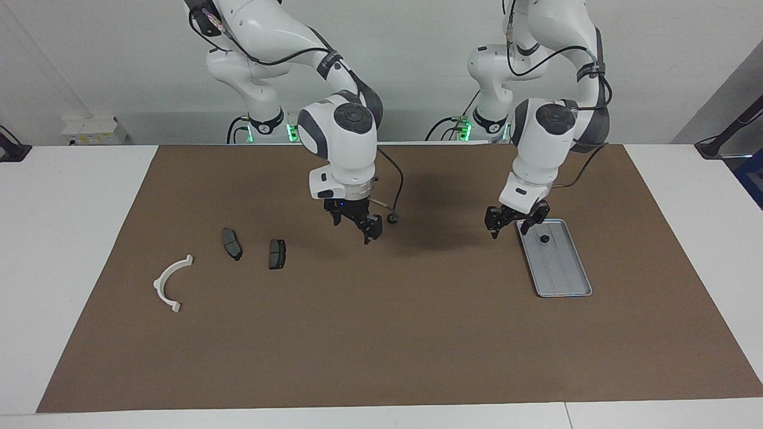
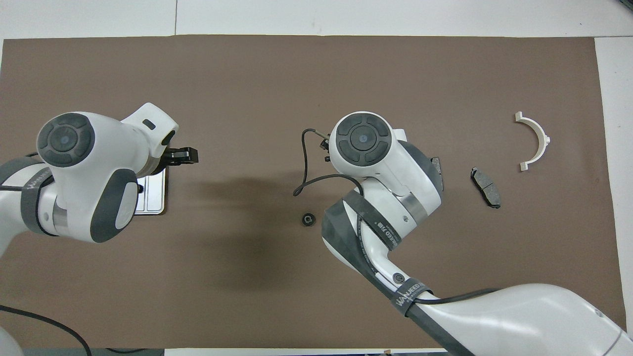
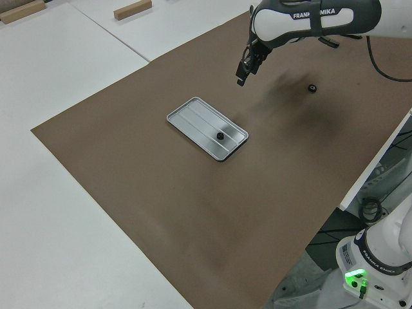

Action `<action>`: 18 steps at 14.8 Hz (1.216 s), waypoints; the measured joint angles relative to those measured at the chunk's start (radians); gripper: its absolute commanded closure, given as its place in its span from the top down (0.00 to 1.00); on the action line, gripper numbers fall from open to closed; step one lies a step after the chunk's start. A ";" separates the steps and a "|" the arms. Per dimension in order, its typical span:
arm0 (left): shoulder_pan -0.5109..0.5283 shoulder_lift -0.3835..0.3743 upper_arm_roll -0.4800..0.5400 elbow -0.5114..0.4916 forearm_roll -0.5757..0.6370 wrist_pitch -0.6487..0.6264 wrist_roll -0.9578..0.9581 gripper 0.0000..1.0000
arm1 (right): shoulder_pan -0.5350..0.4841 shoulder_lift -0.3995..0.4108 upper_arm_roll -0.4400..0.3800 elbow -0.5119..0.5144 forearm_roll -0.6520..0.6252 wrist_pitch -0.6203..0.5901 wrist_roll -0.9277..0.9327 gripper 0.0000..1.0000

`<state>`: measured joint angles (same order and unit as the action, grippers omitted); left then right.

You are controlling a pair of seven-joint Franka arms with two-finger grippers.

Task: Pick bearing gear from pile to tray
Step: 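Move the left gripper to the black bearing while the right gripper withdraws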

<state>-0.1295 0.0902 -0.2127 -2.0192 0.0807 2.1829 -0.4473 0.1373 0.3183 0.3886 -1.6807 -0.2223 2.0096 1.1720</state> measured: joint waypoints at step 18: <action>-0.391 0.170 0.001 -0.047 0.000 0.205 -0.452 0.75 | -0.346 -0.163 -0.001 0.008 0.103 -0.183 -0.933 1.00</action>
<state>-0.5204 0.2601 -0.2112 -2.0661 0.0811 2.3881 -0.8992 -0.2086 0.1556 0.3875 -1.6723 -0.1194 1.8270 0.2386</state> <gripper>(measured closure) 0.256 0.000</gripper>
